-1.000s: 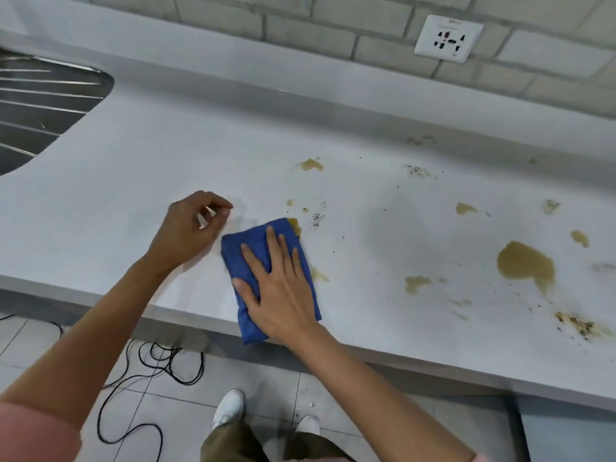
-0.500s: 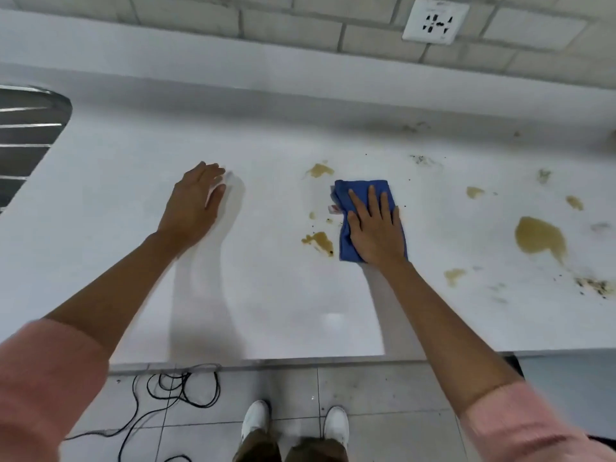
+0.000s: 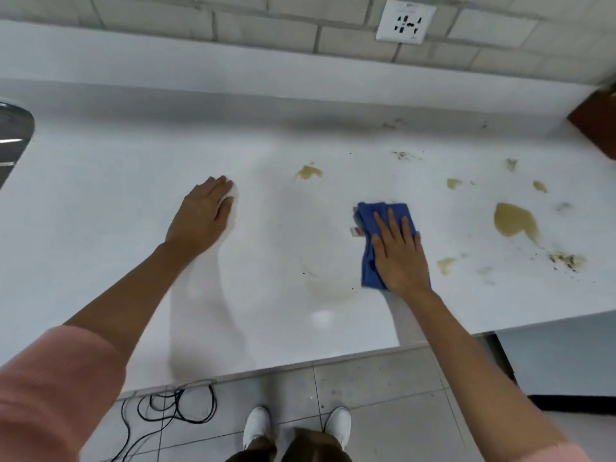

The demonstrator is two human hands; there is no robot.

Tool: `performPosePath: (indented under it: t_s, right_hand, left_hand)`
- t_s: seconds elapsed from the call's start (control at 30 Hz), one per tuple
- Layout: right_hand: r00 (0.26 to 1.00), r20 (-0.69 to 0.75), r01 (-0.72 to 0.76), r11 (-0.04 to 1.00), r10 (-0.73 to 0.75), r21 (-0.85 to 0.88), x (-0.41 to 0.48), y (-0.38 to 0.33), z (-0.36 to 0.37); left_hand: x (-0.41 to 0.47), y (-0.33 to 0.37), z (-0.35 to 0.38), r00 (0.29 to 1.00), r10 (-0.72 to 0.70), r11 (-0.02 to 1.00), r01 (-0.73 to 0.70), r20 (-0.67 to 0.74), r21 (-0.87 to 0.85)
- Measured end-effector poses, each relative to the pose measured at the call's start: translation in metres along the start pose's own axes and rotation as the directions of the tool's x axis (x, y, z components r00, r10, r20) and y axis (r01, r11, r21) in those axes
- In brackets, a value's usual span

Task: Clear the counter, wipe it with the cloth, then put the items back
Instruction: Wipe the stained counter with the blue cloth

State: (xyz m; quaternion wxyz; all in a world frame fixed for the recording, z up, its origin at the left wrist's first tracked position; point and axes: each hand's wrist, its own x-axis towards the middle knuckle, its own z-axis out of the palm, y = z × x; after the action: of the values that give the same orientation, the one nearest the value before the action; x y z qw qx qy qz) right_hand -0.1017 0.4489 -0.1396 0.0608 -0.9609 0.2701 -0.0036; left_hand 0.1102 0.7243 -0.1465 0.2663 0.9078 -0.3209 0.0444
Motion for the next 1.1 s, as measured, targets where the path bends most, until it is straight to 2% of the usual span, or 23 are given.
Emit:
performPosePath:
  t_s: [0.07,0.13,0.23,0.3,0.37,0.43,0.5,0.57,0.63,0.67,0.73,0.8,0.9,0.97,1.1]
  right_hand:
    - [0.999,0.0,0.043,0.998,-0.043,-0.037,0.021,-0.022,-0.001]
    - [0.987,-0.006,0.159,0.987,-0.159,-0.009,0.022,-0.043,0.004]
    - [0.915,-0.013,0.403,0.909,-0.404,0.107,-0.019,-0.053,0.011]
    - [0.875,-0.018,0.477,0.855,-0.484,0.202,-0.048,-0.041,0.011]
    - [0.916,-0.063,0.389,0.839,-0.396,0.381,-0.057,-0.028,0.001]
    - [0.969,-0.071,0.224,0.734,-0.235,0.641,-0.054,-0.023,-0.015]
    - [0.986,-0.129,0.169,0.644,-0.109,0.746,-0.047,-0.022,-0.028]
    - [0.966,-0.256,0.174,0.684,0.02,0.709,-0.039,-0.02,-0.035]
    - [0.946,-0.317,0.151,0.78,0.063,0.607,-0.03,-0.016,-0.032]
    - [0.956,-0.292,0.128,0.846,0.033,0.517,-0.025,-0.016,-0.026]
    - [0.987,-0.15,0.088,0.962,-0.05,0.257,-0.016,-0.021,-0.006]
    - [0.996,-0.057,0.067,0.994,-0.062,0.087,-0.002,-0.029,0.005]
    - [0.992,-0.003,0.123,0.991,-0.123,0.057,0.034,-0.049,0.0]
    - [0.966,0.034,0.25,0.963,-0.255,0.102,0.038,-0.069,0.0]
    - [0.786,0.056,0.595,0.777,-0.616,0.206,-0.045,-0.073,0.015]
  left_hand:
    - [0.001,-0.001,0.001,1.0,0.006,1.0,-0.006,-0.006,0.001]
    - [0.002,-0.002,0.003,1.0,0.008,1.0,-0.008,-0.017,0.006]
    - [0.002,-0.004,0.005,0.999,0.02,1.0,-0.02,-0.039,0.006]
    - [0.003,-0.006,0.006,0.999,0.03,1.0,-0.03,-0.045,0.005]
    - [0.003,-0.007,0.006,0.998,0.038,0.999,-0.038,-0.05,0.011]
    - [0.003,-0.007,0.005,0.998,0.037,0.999,-0.036,-0.047,0.014]
    - [0.003,-0.005,0.004,0.999,0.031,0.999,-0.031,-0.043,0.009]
    - [0.002,-0.005,0.004,0.999,0.032,0.999,-0.032,-0.038,0.011]
    - [0.003,-0.005,0.004,0.999,0.037,0.999,-0.036,-0.04,0.015]
    - [0.003,-0.004,0.004,0.998,0.036,0.999,-0.035,-0.043,0.013]
    - [0.003,-0.005,0.005,0.998,0.03,0.999,-0.029,-0.046,0.014]
    - [0.003,-0.006,0.005,0.999,0.03,0.999,-0.029,-0.037,0.026]
    - [0.003,-0.005,0.005,0.999,0.036,0.998,-0.034,-0.032,0.047]
    - [0.003,-0.005,0.006,0.999,0.029,0.999,-0.027,-0.037,0.047]
    - [0.002,-0.005,0.006,0.999,0.034,0.999,-0.032,-0.024,0.044]
